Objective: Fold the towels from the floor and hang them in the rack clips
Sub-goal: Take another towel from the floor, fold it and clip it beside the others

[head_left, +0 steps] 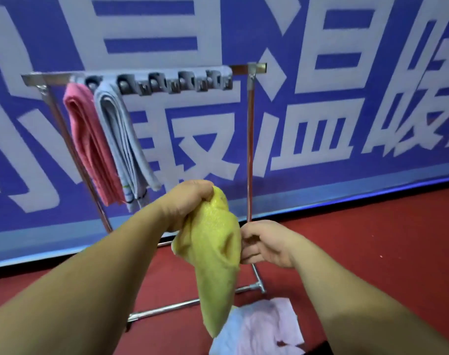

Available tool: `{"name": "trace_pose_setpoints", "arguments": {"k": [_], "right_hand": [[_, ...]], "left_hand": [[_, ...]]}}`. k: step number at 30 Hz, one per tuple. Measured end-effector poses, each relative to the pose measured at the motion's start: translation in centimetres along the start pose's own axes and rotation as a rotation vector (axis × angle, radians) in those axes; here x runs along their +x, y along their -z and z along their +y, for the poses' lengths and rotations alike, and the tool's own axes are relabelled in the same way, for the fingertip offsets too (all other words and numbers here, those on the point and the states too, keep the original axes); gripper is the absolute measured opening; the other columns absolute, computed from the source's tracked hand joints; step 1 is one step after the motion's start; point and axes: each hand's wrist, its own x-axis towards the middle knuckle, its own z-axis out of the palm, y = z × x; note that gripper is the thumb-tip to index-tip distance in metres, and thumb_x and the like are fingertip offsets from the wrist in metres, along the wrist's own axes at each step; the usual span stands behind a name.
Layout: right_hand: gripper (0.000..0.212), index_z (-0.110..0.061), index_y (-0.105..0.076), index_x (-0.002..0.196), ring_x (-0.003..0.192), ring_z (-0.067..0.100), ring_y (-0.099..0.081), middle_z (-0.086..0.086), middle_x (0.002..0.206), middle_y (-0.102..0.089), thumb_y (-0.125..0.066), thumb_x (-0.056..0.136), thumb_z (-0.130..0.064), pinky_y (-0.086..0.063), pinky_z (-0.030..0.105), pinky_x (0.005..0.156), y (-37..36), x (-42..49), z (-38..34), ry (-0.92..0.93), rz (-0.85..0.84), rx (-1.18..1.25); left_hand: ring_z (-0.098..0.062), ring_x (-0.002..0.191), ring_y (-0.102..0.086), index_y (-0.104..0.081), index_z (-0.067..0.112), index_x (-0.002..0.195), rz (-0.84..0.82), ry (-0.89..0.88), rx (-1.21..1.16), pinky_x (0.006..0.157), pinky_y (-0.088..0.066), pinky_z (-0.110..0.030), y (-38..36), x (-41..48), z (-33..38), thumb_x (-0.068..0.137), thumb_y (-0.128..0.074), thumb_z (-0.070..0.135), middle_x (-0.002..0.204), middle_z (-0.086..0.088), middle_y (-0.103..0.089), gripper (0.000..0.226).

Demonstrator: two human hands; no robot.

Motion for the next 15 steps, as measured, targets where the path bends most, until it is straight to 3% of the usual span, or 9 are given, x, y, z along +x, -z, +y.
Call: {"name": "trace_pose_setpoints", "arguments": {"k": [1, 2, 4, 5, 7, 9, 12, 14, 15], "right_hand": [[0.013, -0.017, -0.070, 0.098, 0.090, 0.028, -0.072, 0.012, 0.103, -0.073, -0.060, 0.091, -0.012, -0.059, 0.042, 0.090, -0.8, -1.0, -1.6, 0.040, 0.051, -0.033], [0.027, -0.019, -0.070, 0.109, 0.102, 0.027, -0.069, 0.011, 0.119, -0.071, -0.067, 0.082, -0.014, -0.058, 0.040, 0.092, -1.3, -1.6, -3.1, 0.103, 0.098, -0.082], [0.079, -0.027, -0.059, 0.143, 0.132, 0.021, -0.059, 0.004, 0.147, -0.060, -0.073, 0.066, -0.014, -0.051, 0.041, 0.109, -2.4, -2.9, -5.7, 0.226, 0.107, -0.202], [0.090, -0.030, -0.053, 0.150, 0.137, 0.019, -0.057, 0.001, 0.150, -0.060, -0.074, 0.065, -0.011, -0.047, 0.044, 0.115, -3.3, -3.8, -7.0, 0.253, 0.057, -0.231], [0.075, -0.024, -0.064, 0.142, 0.130, 0.021, -0.066, 0.003, 0.135, -0.073, -0.077, 0.069, -0.012, -0.051, 0.045, 0.113, -4.5, -5.4, -9.5, 0.271, -0.035, -0.313], [0.054, -0.014, -0.077, 0.119, 0.122, 0.024, -0.071, 0.008, 0.120, -0.079, -0.081, 0.067, -0.027, -0.051, 0.047, 0.113, -5.2, -6.6, -12.0, 0.307, -0.006, -0.427], [0.049, -0.005, -0.074, 0.103, 0.117, 0.029, -0.072, 0.010, 0.112, -0.080, -0.083, 0.065, -0.035, -0.052, 0.048, 0.110, -5.3, -7.5, -15.1, 0.337, 0.065, -0.502], [0.026, -0.009, -0.069, 0.094, 0.096, 0.020, -0.071, 0.006, 0.098, -0.076, -0.083, 0.076, -0.024, -0.055, 0.030, 0.087, -5.7, -8.6, -16.5, 0.318, 0.048, -0.468], [0.022, -0.014, -0.066, 0.089, 0.086, 0.018, -0.065, 0.006, 0.090, -0.069, -0.082, 0.076, -0.019, -0.049, 0.025, 0.074, -6.0, -9.0, -16.8, 0.302, 0.021, -0.406]], "left_hand": [[-0.023, 0.058, -0.042, -0.056, 0.019, 0.065, -0.034, -0.022, 0.025, 0.057, -0.036, -0.031, 0.7, -1.3, 1.8, 0.056, -0.055, 0.013, 0.063, -0.007, -0.046, 0.011], [-0.024, 0.058, -0.045, -0.057, 0.017, 0.066, -0.063, -0.037, 0.045, 0.058, -0.038, -0.031, 1.3, -2.7, 3.6, 0.054, -0.054, 0.011, 0.064, -0.008, -0.049, 0.013], [-0.025, 0.061, -0.049, -0.059, 0.013, 0.071, -0.099, -0.078, 0.061, 0.060, -0.042, -0.031, 2.4, -4.8, 6.8, 0.053, -0.053, 0.009, 0.068, -0.011, -0.051, 0.019], [-0.025, 0.062, -0.050, -0.059, 0.013, 0.072, -0.109, -0.109, 0.058, 0.061, -0.043, -0.032, 2.8, -5.7, 8.2, 0.054, -0.052, 0.007, 0.069, -0.011, -0.052, 0.020], [-0.023, 0.064, -0.051, -0.060, 0.014, 0.069, -0.096, -0.171, 0.089, 0.062, -0.042, -0.032, 3.8, -7.1, 10.6, 0.065, -0.051, 0.001, 0.068, -0.010, -0.052, 0.016], [-0.022, 0.065, -0.050, -0.062, 0.015, 0.069, -0.012, -0.212, 0.176, 0.060, -0.041, -0.030, 5.3, -7.7, 12.0, 0.078, -0.046, -0.009, 0.068, -0.008, -0.052, 0.030], [-0.022, 0.073, -0.046, -0.060, 0.019, 0.077, 0.116, -0.238, 0.283, 0.066, -0.039, -0.032, 7.7, -8.2, 13.1, 0.085, -0.040, -0.009, 0.072, -0.005, -0.050, 0.035], [-0.022, 0.073, -0.045, -0.059, 0.019, 0.076, 0.132, -0.253, 0.243, 0.068, -0.039, -0.034, 8.9, -8.5, 13.3, 0.086, -0.039, -0.010, 0.070, -0.002, -0.050, 0.037], [-0.022, 0.070, -0.046, -0.059, 0.018, 0.075, 0.109, -0.268, 0.209, 0.067, -0.039, -0.034, 9.3, -8.6, 13.4, 0.088, -0.040, -0.011, 0.069, -0.003, -0.051, 0.037]]}}
